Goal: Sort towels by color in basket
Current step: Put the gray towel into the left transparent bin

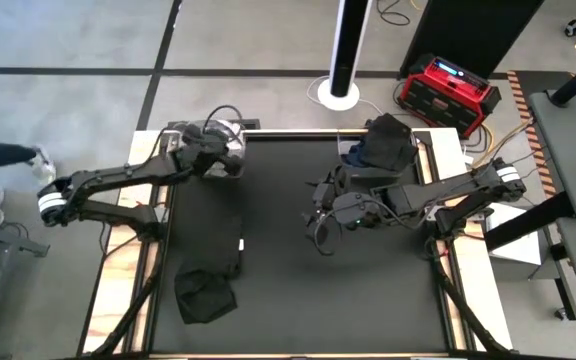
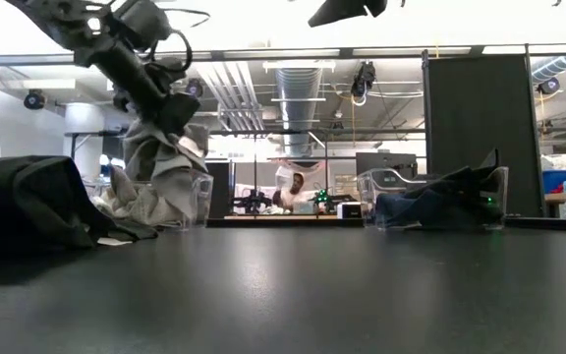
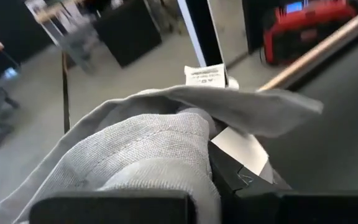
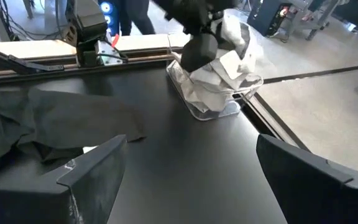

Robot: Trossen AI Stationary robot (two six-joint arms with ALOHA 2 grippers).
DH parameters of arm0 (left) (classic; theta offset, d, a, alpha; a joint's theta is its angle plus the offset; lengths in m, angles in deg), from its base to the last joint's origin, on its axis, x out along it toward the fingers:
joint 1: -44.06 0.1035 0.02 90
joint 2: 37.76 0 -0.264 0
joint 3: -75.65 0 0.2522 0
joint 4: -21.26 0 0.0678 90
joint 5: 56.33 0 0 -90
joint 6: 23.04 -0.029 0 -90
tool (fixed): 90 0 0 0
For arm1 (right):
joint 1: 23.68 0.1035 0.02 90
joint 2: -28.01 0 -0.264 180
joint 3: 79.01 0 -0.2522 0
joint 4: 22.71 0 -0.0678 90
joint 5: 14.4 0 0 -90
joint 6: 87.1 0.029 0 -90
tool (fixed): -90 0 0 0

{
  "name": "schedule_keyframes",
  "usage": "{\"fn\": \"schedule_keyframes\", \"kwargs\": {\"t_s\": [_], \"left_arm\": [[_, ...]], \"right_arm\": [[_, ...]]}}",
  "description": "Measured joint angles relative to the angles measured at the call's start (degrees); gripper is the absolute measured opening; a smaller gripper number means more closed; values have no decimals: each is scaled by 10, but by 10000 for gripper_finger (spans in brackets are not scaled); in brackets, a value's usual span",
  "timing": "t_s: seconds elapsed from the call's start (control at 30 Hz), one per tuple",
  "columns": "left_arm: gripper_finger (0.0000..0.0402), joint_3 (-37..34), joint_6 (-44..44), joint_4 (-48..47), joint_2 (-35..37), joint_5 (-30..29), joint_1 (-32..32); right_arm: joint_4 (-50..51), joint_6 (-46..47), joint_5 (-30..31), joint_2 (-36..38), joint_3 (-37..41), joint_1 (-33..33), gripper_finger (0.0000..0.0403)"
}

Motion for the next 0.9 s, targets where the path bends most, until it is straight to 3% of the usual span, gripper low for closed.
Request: {"fn": "schedule_keyframes", "kwargs": {"t_s": [0.27, 0.43, 0.6, 0.9], "left_arm": [[0, 131, 39, -200, -66, 9, 18], [0, 156, 42, -235, -88, 20, 35], [0, 151, 48, -234, -100, 147, 80], [0, 180, 47, -283, -127, 174, 137]], "right_arm": [[0, 3, 0, 0, 1, 0, 341], [0, 7, 0, 0, 3, 0, 342], [0, 7, 0, 0, 4, 1, 340], [0, 7, 0, 0, 9, 1, 338]]}}
